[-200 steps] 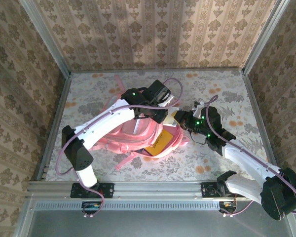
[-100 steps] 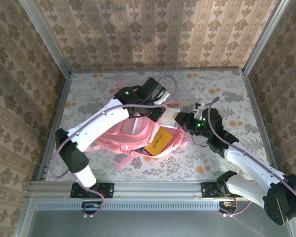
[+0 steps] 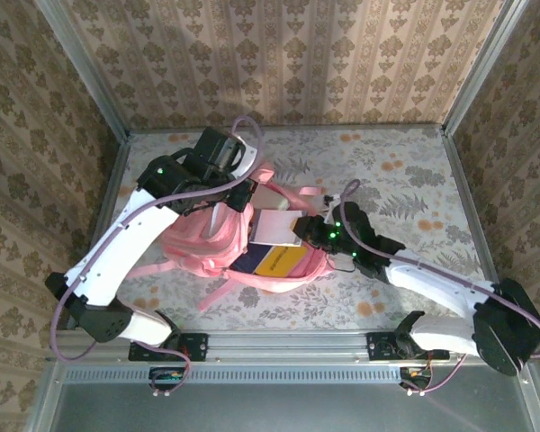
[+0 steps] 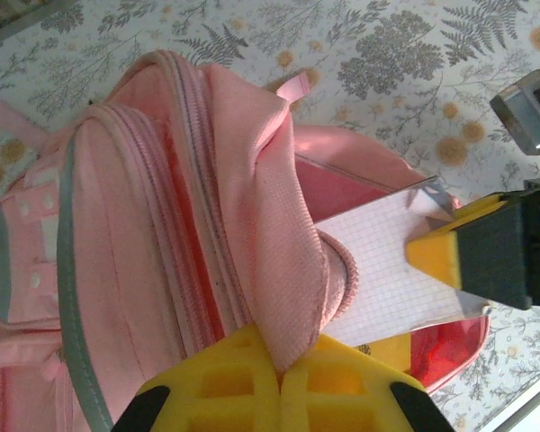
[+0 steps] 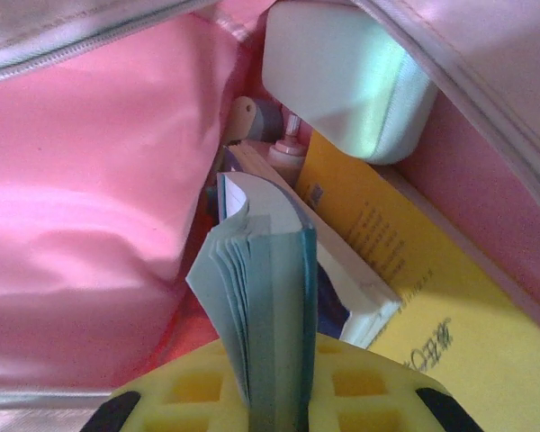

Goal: Pack the student bag

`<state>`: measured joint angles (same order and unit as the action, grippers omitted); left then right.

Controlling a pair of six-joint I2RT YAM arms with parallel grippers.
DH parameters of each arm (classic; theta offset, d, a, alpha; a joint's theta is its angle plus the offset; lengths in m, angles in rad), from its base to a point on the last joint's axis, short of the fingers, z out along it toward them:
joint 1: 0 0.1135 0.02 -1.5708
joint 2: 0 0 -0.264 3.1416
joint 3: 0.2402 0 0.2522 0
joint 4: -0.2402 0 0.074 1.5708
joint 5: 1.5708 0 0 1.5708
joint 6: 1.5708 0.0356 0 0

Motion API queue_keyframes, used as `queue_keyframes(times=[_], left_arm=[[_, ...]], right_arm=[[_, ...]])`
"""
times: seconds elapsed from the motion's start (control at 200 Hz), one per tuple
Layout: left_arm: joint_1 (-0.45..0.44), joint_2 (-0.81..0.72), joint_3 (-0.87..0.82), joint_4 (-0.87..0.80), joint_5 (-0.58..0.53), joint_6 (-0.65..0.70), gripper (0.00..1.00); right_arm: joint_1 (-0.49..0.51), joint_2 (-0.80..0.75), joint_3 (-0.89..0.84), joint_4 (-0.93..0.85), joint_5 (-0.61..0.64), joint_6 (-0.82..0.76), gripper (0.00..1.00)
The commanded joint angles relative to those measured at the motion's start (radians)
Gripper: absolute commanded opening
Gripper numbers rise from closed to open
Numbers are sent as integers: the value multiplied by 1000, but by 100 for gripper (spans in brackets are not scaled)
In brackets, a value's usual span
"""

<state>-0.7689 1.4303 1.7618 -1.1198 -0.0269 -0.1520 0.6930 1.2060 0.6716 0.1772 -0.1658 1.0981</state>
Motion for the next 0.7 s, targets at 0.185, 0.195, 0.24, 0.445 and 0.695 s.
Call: queue_keyframes(times=[0.185,0.195,0.24,0.445,0.695], left_arm=[[85,-52,58,77,61,7,0],[89,-52,60,78,66,6,0],[100,-44,73,81,85,3,0],[179,-35,80,118,183,-31,0],[249,-54,54,148,237,-55,0]], right_arm=[[154,326,296,66,274,77,11],[160,337,304,70,284,88,11],[180,392,341,88,332,129,12],[224,678,629,59,370,209,19],[229,834,751,136,329,198,50]])
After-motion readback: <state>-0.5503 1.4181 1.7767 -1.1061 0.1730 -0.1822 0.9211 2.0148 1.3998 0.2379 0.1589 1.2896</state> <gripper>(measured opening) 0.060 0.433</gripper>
